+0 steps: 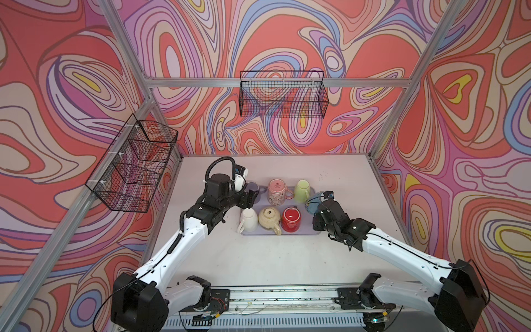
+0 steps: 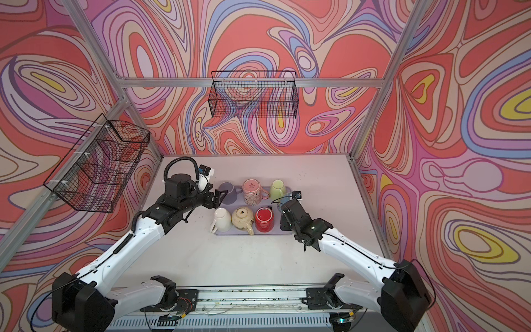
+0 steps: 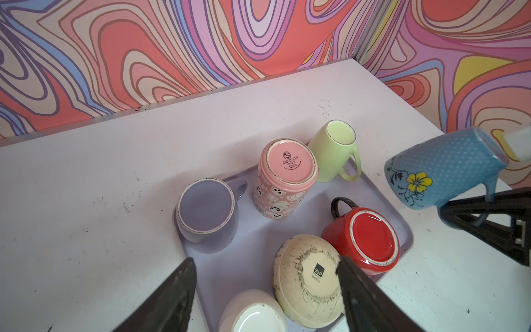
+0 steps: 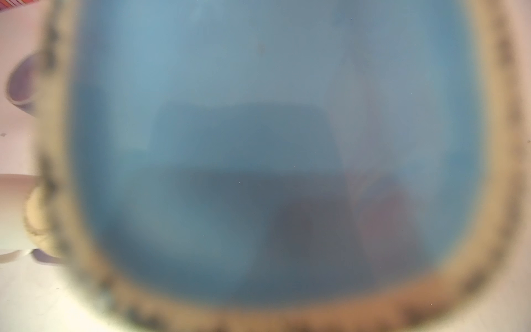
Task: Turn the mug right side up
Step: 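Grasp the light blue mug by its handle with the right gripper and lift it, then bring the blue mug toward the left gripper and grasp its body with the left gripper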
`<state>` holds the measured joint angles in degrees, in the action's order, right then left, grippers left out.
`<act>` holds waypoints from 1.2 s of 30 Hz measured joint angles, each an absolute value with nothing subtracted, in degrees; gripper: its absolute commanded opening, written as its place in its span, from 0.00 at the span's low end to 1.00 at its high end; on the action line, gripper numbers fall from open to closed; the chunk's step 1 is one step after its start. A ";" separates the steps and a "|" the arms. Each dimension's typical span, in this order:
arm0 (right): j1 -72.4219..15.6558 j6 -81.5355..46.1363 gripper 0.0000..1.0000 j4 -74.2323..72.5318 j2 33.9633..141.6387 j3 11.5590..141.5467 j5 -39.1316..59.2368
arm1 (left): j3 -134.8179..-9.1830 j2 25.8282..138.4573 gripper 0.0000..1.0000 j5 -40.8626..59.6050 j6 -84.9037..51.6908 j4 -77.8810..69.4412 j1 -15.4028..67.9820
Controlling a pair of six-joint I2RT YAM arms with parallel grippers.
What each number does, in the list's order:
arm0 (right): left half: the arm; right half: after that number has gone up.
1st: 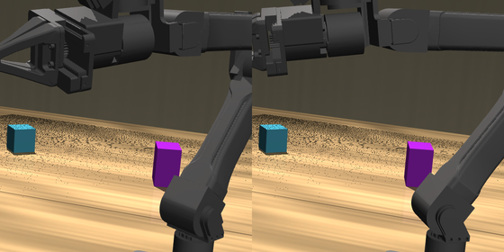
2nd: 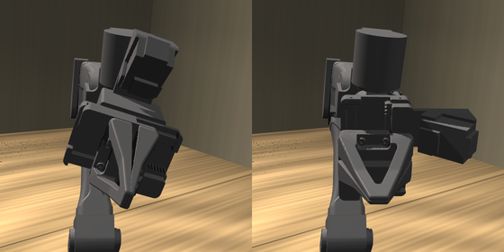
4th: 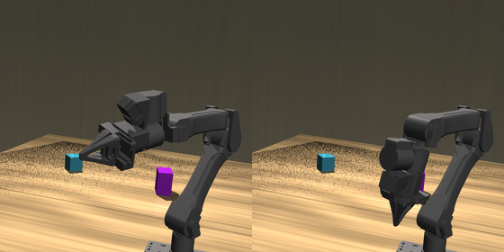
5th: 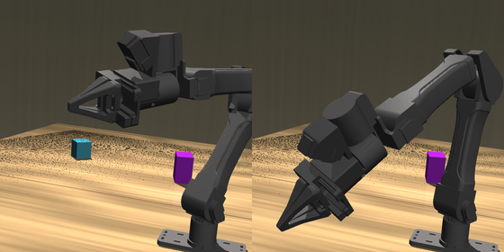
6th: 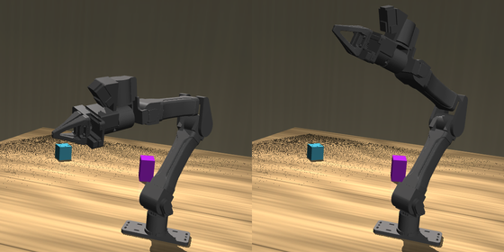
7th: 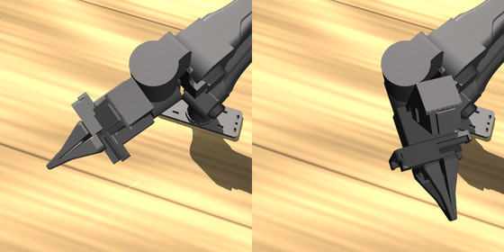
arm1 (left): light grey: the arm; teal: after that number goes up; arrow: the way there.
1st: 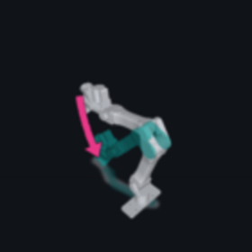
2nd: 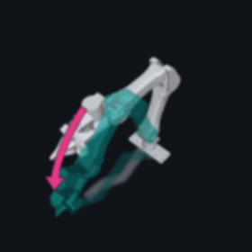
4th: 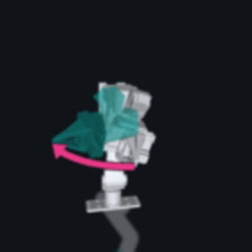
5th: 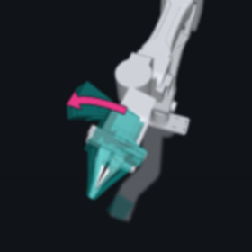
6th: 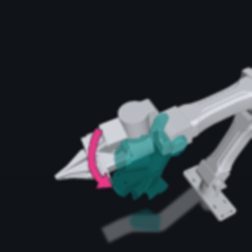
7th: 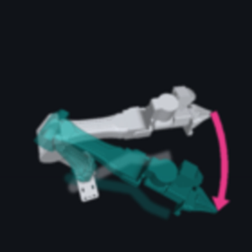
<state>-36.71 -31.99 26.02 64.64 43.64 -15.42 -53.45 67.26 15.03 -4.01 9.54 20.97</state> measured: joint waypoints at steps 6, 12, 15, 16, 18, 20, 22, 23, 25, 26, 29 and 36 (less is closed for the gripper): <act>-30.72 -26.96 0.10 26.13 60.95 47.40 -7.79 | -53.45 67.75 0.80 15.75 -5.78 8.58 20.97; -25.43 -23.16 0.10 23.44 61.04 50.35 2.50 | -53.45 67.92 0.79 18.68 -8.69 7.25 20.97; -22.57 -22.39 0.10 20.49 62.02 51.09 8.64 | -52.88 67.90 0.78 20.51 -11.05 5.32 20.97; -21.56 -22.26 0.09 19.31 62.59 51.29 10.74 | -52.25 67.90 0.78 21.17 -12.21 4.12 21.02; -20.10 -22.13 0.09 17.02 63.96 51.70 14.52 | -50.61 67.90 0.78 22.20 -14.41 1.91 21.19; -19.07 -22.20 0.09 14.48 65.56 51.94 17.93 | -48.88 67.94 0.78 22.96 -16.71 0.01 21.89; -18.52 -22.48 0.09 11.70 67.31 51.99 21.43 | -48.12 68.27 0.78 23.49 -18.55 -1.34 23.22; -18.39 -22.68 0.10 10.48 67.99 52.03 22.85 | -48.10 68.55 0.78 23.73 -19.27 -2.13 23.94; -18.39 -23.62 0.10 7.38 69.58 52.10 25.91 | -48.10 69.17 0.78 24.21 -20.56 -4.62 25.30; -18.39 -24.21 0.09 5.78 70.35 52.14 27.33 | -48.10 69.54 0.78 24.58 -21.30 -5.93 25.87; -18.39 -26.76 0.09 0.38 72.31 52.14 31.88 | -48.10 70.72 0.76 25.85 -23.51 -10.28 26.46; -18.39 -33.06 0.10 -10.90 74.81 51.72 40.29 | -47.24 74.91 0.71 30.13 -31.59 -24.97 26.46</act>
<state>-18.39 -33.06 -10.90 74.81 51.72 40.29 -47.24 74.91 30.13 -31.59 -24.97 26.46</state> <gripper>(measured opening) 0.151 0.727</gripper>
